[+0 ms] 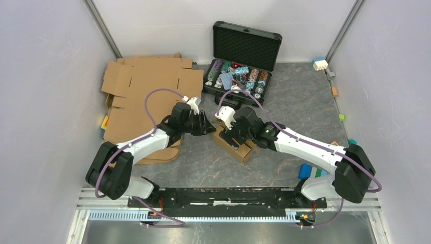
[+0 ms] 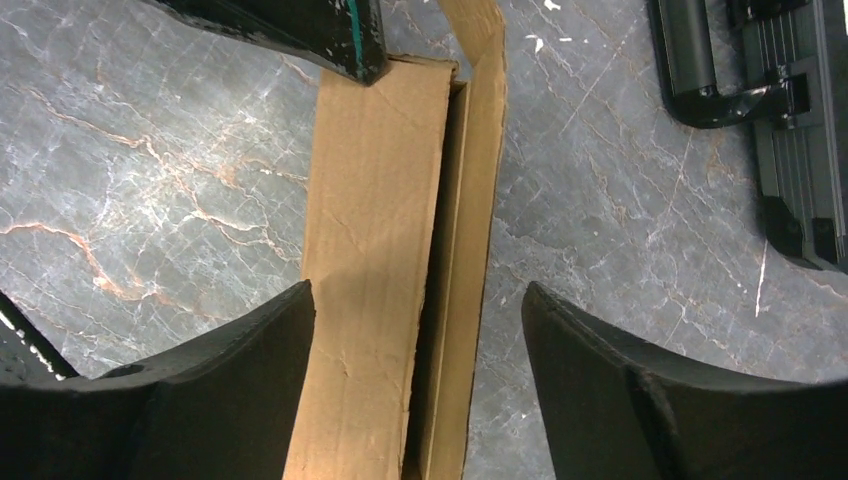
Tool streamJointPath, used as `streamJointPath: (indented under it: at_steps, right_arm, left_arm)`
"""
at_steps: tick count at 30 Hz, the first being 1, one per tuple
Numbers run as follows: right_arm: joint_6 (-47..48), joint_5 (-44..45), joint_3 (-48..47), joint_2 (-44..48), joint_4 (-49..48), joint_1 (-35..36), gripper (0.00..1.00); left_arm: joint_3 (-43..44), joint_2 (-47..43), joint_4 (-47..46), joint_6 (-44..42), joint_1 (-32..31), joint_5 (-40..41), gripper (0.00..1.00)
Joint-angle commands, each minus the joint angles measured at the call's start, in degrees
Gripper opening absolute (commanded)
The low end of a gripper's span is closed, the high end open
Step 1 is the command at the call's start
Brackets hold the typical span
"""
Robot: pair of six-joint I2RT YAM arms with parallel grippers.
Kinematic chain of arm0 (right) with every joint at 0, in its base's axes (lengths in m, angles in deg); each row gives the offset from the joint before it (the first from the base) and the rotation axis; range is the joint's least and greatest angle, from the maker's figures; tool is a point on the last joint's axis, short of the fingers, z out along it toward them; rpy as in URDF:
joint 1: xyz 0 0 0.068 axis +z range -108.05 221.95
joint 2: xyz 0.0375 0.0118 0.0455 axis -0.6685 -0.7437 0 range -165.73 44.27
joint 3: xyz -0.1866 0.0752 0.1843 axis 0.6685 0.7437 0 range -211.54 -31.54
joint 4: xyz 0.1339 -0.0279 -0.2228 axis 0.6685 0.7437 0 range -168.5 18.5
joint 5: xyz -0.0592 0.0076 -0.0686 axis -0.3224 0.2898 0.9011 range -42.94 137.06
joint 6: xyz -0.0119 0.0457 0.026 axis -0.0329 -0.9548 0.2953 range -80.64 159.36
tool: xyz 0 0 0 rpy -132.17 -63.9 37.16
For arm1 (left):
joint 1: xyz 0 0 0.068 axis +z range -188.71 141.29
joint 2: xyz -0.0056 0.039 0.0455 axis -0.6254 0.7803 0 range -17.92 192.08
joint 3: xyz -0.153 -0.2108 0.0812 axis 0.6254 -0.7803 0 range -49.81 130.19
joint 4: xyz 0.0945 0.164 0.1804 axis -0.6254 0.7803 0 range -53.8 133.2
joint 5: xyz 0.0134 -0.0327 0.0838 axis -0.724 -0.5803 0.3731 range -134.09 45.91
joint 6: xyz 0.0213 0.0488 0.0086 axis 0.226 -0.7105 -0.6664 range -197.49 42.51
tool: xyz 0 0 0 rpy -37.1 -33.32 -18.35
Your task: Fold the paper box
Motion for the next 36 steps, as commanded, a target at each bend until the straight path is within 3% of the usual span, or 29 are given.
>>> streamJointPath:
  at_steps: [1, 6, 21, 36]
  right_arm:
    - [-0.1, 1.1, 0.8, -0.4, -0.5, -0.2, 0.78]
    - [0.0, 3.8, 2.5, -1.2, -0.2, -0.2, 0.73]
    - [0.9, 3.5, 3.8, -1.3, -0.8, -0.3, 0.71]
    - [1.1, 2.2, 3.6, -1.2, -1.1, -0.3, 0.7]
  left_arm:
    - [1.0, 0.6, 2.8, -2.7, -0.5, 1.3, 0.47]
    - [1.4, 0.6, 2.9, -2.7, -0.6, 1.5, 0.47]
    - [3.9, -4.6, 8.6, -4.2, -0.5, 5.4, 0.53]
    - [9.6, -4.1, 4.2, -11.8, -0.5, 5.4, 0.59]
